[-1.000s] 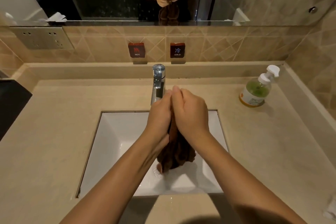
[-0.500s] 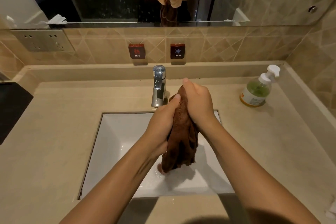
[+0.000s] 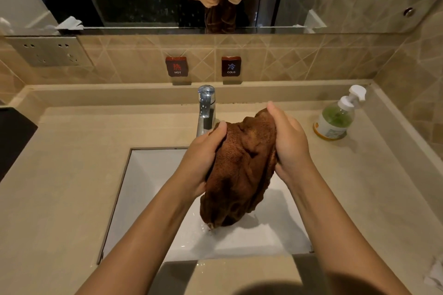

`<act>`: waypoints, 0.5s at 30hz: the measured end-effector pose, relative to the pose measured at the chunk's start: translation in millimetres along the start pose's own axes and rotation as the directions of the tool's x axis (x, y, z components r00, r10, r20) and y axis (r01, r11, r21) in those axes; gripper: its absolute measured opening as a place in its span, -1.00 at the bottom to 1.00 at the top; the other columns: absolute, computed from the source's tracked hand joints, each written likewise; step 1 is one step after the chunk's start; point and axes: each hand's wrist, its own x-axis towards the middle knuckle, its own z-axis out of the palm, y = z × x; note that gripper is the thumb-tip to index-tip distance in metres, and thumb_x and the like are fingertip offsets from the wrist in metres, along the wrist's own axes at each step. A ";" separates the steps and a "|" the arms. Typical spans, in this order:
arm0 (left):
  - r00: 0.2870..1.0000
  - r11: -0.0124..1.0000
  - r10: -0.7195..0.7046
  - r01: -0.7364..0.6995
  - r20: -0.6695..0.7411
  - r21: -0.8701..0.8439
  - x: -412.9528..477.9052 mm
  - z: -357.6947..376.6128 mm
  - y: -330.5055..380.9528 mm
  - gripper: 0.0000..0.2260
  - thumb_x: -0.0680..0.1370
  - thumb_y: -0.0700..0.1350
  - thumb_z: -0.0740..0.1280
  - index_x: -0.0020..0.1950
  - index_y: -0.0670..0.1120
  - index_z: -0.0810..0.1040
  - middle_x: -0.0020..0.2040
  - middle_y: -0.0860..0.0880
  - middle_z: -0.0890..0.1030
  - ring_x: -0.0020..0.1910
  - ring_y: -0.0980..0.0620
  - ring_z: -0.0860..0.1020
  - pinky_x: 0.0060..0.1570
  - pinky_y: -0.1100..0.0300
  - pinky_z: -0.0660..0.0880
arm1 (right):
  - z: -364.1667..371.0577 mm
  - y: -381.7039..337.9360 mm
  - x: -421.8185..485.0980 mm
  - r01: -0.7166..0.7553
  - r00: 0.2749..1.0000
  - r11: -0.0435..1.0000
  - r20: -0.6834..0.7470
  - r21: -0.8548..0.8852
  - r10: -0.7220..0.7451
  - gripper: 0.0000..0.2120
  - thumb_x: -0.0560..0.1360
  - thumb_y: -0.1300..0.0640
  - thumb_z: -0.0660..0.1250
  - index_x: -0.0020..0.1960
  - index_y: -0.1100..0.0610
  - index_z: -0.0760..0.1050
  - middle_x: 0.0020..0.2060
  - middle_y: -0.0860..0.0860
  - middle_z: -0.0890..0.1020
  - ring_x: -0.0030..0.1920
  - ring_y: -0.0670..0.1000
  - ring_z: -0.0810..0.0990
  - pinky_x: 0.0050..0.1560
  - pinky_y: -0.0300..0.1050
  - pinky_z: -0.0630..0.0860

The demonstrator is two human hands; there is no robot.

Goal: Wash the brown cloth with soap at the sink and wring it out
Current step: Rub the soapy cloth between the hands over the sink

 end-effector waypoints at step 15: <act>0.975 0.976 0.175 -0.154 -0.137 0.154 -2.3 14.0 -2.0 -0.61 0.59 0.12 0.18 -0.16 -0.14 0.62 -0.35 -0.04 0.62 -0.34 0.09 0.60 -0.35 0.29 0.51 | 26.7 33.5 -11.2 0.284 0.950 0.688 0.100 -0.668 -0.295 -0.55 0.59 0.06 0.10 -0.49 -0.01 0.26 -0.57 -0.09 0.34 -0.51 -0.12 0.33 -0.47 -0.28 0.24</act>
